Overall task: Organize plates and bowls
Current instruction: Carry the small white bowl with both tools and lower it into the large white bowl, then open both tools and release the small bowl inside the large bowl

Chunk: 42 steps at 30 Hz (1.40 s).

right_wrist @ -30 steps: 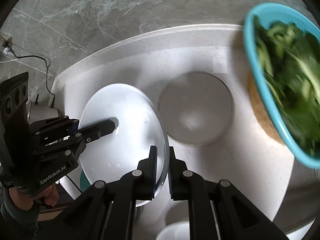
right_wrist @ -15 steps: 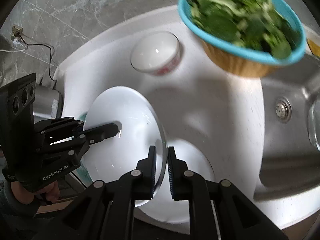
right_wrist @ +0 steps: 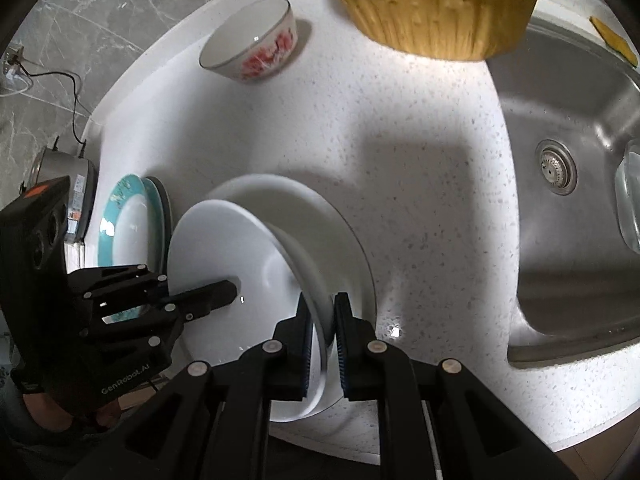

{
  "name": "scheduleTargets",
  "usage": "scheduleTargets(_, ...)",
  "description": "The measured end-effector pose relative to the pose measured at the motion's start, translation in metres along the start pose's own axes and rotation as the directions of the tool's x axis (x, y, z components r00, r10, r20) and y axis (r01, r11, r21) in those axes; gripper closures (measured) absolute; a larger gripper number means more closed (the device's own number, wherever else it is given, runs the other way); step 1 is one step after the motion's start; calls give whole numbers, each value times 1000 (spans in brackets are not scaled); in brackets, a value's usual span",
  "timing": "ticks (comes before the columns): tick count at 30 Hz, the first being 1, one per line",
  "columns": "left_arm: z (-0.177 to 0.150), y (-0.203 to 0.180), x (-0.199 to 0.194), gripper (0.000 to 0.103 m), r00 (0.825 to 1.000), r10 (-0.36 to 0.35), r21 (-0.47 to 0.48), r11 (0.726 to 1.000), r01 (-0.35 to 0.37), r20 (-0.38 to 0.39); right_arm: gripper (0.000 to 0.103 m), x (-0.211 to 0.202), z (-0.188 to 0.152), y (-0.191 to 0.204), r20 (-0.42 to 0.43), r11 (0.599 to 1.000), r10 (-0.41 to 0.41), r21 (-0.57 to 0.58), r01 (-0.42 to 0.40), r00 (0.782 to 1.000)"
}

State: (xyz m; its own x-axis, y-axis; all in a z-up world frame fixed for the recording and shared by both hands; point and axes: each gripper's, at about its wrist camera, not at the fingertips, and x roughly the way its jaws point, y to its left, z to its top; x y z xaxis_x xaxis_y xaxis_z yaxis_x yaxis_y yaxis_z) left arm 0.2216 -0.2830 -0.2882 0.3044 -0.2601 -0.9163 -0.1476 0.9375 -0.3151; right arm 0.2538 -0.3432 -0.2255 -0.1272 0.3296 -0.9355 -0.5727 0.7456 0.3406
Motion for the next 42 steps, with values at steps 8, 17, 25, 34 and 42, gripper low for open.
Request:
scheduleTargets(8, 10, 3, 4, 96, 997, 70, 31, 997, -70, 18, 91, 18, -3, 11, -17, 996, -55, -65, 53, 998)
scheduleTargets(17, 20, -3, 3, 83, 992, 113, 80, 990, -117, 51, 90, 20, -2, 15, -10, 988, -107, -110, 105, 994)
scheduleTargets(25, 24, -6, 2, 69, 995, 88, 98, 991, -93, 55, 89, 20, -7, 20, 14, 984, -129, -120, 130, 992)
scheduleTargets(34, 22, -11, 0, 56, 997, 45, 105, 993, -52, 67, 83, 17, -13, 20, 30, 989, -107, -101, 110, 994)
scheduleTargets(42, 20, -11, -6, 52, 995, 41, 102, 994, -50, 92, 77, 9, -15, 26, 52, 986, -125, -100, 130, 991)
